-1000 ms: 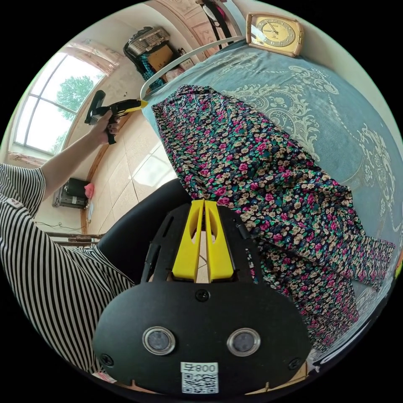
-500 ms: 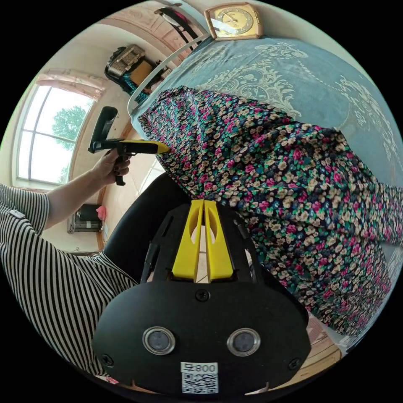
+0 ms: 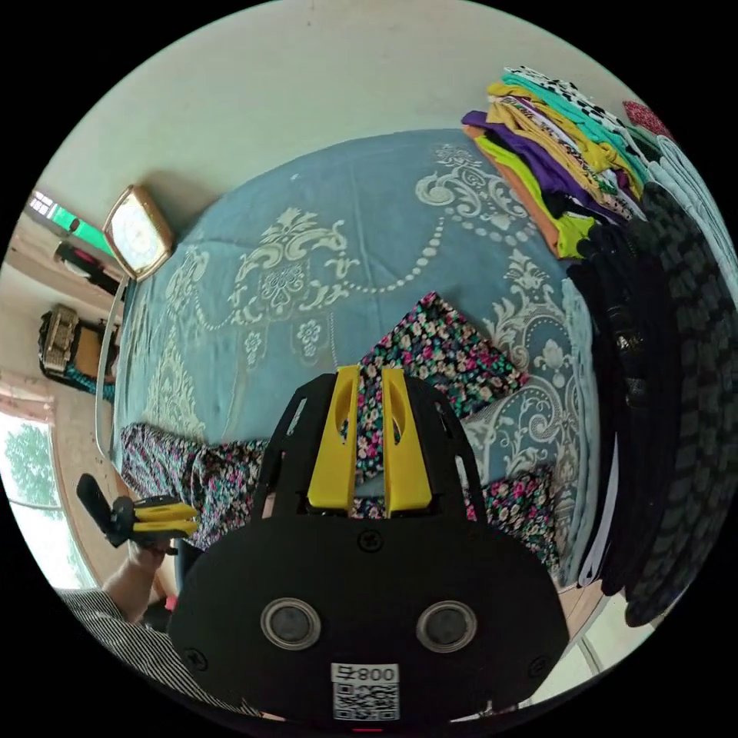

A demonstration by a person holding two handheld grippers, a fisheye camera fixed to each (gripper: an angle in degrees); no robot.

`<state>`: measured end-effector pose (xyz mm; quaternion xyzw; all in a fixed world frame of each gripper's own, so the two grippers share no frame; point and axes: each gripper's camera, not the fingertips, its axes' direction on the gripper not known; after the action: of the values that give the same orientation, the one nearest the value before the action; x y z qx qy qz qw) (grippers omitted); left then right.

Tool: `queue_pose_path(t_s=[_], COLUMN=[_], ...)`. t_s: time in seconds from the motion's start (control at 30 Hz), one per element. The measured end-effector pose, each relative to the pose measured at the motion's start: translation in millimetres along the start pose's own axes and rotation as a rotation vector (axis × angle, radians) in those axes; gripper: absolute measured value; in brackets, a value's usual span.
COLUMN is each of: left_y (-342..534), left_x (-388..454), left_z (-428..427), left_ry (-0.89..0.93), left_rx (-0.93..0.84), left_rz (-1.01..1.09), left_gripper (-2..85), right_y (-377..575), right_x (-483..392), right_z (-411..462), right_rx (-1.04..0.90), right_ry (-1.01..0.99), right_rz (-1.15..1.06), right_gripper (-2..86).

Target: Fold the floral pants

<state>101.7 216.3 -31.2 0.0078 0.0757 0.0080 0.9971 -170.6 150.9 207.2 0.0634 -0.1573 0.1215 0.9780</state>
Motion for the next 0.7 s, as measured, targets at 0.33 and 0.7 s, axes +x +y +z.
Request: queue_pose_path(t_s=[0.33, 0.7], left_y=[-38, -59], left_x=[-3, 10], left_z=[121, 179], left_ry=[-0.044, -0.061], left_rx=[-0.102, -0.041], left_rz=[-0.025, 0.013], left_gripper=[2.6, 1.3], right_y=[-37, -1], right_x=[72, 157], right_z=[37, 11], right_rx=[-0.136, -0.057], right_ry=[0.115, 0.018], right_rz=[0.112, 0.118], right_gripper=[6.5, 0.9])
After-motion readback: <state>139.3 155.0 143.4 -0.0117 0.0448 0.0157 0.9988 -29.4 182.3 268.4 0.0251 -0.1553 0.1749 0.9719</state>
